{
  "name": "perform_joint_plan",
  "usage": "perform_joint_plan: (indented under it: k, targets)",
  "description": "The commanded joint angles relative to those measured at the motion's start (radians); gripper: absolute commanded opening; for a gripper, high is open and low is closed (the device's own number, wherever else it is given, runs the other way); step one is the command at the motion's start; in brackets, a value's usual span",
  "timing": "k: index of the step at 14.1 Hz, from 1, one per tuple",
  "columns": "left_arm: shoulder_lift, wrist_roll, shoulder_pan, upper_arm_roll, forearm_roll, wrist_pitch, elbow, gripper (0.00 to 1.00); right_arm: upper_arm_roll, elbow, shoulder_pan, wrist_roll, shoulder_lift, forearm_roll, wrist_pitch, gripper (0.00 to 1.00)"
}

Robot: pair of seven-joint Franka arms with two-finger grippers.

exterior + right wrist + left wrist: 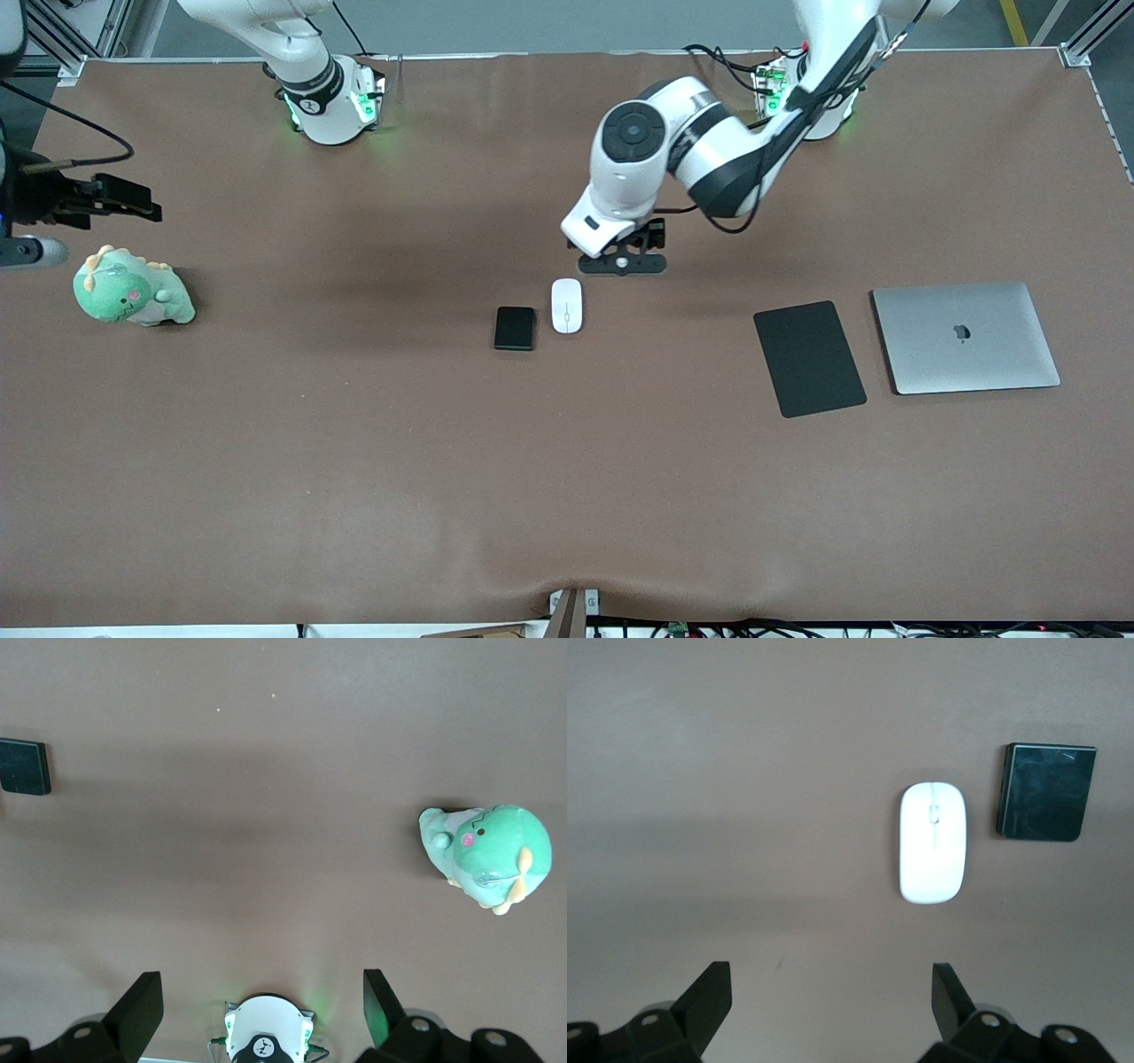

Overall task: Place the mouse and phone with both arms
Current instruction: 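Reach the left gripper over the white mouse, then grasp the white mouse with the left gripper while the right gripper advances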

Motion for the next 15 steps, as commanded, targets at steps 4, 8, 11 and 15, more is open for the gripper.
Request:
perform_joint_plan:
  k: [4, 8, 11, 15]
  targets:
    - [0.192, -0.057, -0.024, -0.001, 0.15, 0.227, 0.022, 1.0, 0.006, 0.017, -0.001, 0.001, 0.072, -0.004, -0.012, 1.0]
    - [0.275, -0.068, -0.051, 0.013, 0.21, 0.286, 0.063, 1.0, 0.007, 0.016, 0.005, -0.001, 0.087, -0.001, -0.007, 1.0]
    - [0.323, -0.111, -0.12, 0.068, 0.215, 0.287, 0.127, 1.0, 0.007, 0.021, 0.017, 0.009, 0.125, 0.01, 0.002, 1.0]
    - [0.343, -0.121, -0.197, 0.159, 0.212, 0.287, 0.152, 1.0, 0.007, 0.021, 0.059, 0.013, 0.145, 0.004, 0.031, 1.0]
